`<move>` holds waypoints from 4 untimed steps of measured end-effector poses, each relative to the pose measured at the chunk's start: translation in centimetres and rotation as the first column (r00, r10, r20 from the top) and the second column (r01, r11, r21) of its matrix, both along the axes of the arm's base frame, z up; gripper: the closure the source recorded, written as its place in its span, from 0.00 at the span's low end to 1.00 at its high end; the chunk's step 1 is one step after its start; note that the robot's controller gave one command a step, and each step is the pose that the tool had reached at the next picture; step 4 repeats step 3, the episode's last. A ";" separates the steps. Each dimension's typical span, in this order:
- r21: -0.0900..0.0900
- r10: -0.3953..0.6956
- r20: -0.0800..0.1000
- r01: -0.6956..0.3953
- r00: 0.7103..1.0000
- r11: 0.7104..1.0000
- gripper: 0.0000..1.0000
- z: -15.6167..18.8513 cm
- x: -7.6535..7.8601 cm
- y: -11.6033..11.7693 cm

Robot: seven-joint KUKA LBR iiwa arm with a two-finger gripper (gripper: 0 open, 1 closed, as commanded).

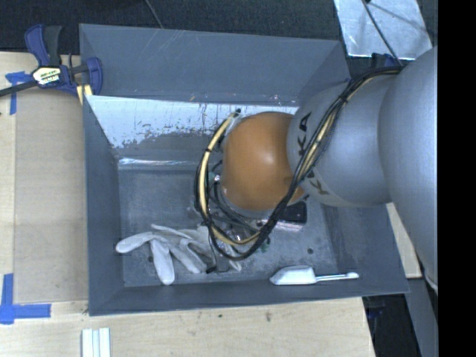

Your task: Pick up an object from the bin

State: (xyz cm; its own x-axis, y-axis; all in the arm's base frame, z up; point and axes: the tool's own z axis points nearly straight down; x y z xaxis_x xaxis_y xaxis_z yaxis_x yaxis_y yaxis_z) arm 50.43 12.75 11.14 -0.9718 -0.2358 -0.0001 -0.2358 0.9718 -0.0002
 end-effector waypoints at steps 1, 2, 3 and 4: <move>0.000 -0.126 0.000 0.126 0.992 0.992 1.00 -2.5 0.6 -0.6; 0.000 -0.126 0.000 0.126 0.992 0.992 1.00 -2.5 0.6 -0.6; -0.002 -0.093 -0.006 0.093 0.996 0.996 1.00 2.0 0.3 -1.0; -0.002 -0.093 -0.006 0.093 0.996 0.996 1.00 2.0 0.3 -1.0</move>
Offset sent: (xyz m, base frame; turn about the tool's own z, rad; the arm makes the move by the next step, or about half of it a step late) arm 0.0000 0.0000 0.0000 0.0000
